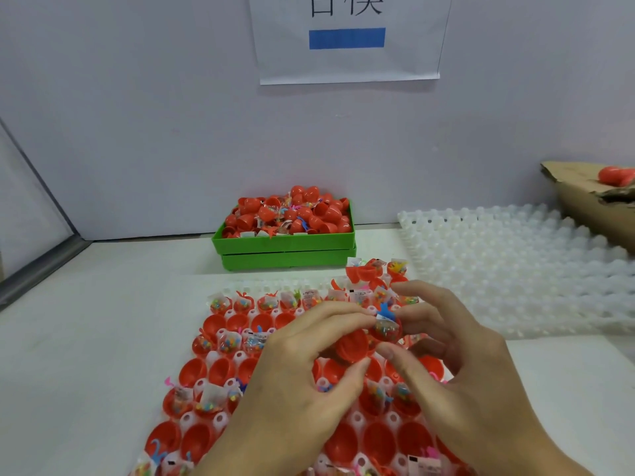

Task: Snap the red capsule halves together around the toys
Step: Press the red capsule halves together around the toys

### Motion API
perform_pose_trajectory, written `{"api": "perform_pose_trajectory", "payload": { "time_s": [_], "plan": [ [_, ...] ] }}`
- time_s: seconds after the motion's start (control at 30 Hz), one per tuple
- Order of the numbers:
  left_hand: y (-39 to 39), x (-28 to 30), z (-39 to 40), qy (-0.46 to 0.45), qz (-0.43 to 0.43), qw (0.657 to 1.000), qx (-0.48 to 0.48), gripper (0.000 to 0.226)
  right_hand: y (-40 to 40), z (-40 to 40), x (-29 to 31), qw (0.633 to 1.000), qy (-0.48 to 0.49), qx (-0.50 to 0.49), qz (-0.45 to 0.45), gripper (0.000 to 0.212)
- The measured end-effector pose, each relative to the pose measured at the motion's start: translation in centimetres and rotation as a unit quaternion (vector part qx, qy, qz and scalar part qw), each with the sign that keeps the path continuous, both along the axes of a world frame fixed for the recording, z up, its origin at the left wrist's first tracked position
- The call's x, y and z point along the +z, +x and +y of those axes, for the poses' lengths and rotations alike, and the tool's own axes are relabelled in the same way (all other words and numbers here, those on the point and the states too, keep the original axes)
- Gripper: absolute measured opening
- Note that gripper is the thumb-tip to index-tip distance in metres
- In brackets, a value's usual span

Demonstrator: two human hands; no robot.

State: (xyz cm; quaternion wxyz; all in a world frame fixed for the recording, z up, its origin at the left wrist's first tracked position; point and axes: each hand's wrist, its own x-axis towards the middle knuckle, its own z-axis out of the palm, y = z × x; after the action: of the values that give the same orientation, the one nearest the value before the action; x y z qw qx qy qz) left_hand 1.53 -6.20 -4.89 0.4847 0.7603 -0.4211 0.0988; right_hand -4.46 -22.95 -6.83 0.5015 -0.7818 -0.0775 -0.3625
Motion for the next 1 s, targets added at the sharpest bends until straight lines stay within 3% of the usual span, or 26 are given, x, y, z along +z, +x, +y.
{"api": "perform_pose_trajectory", "payload": {
  "time_s": [0.17, 0.37, 0.5, 0.63, 0.77, 1.0],
  "plan": [
    [-0.24, 0.14, -0.11, -0.031, 0.032, 0.999, 0.000, 0.043, 0.03, -0.02, -0.16, 1.000, -0.005, -0.002, -0.003, 0.036],
    [-0.57, 0.29, -0.39, -0.079, 0.100, 0.992, -0.021, 0.056, -0.10, 0.23, 0.06, 1.000, 0.016, -0.005, 0.009, 0.044],
    [-0.52, 0.18, -0.65, -0.122, 0.148, 0.981, -0.032, 0.052, -0.09, 0.28, 0.27, 0.996, 0.081, 0.003, 0.027, 0.053],
    [-0.38, 0.32, -0.71, -0.172, 0.214, 0.961, -0.036, 0.034, -0.05, 0.16, 0.32, 0.990, 0.132, 0.034, 0.035, 0.037],
    [-0.25, 0.38, -0.62, -0.169, 0.232, 0.958, -0.011, 0.037, 0.04, -0.17, 0.20, 0.995, 0.082, 0.040, 0.030, 0.041],
    [-0.84, 0.42, -0.84, -0.109, 0.140, 0.984, -0.002, 0.042, -0.18, -0.55, 0.69, 0.995, -0.102, -0.014, -0.019, 0.035]
  ]
}}
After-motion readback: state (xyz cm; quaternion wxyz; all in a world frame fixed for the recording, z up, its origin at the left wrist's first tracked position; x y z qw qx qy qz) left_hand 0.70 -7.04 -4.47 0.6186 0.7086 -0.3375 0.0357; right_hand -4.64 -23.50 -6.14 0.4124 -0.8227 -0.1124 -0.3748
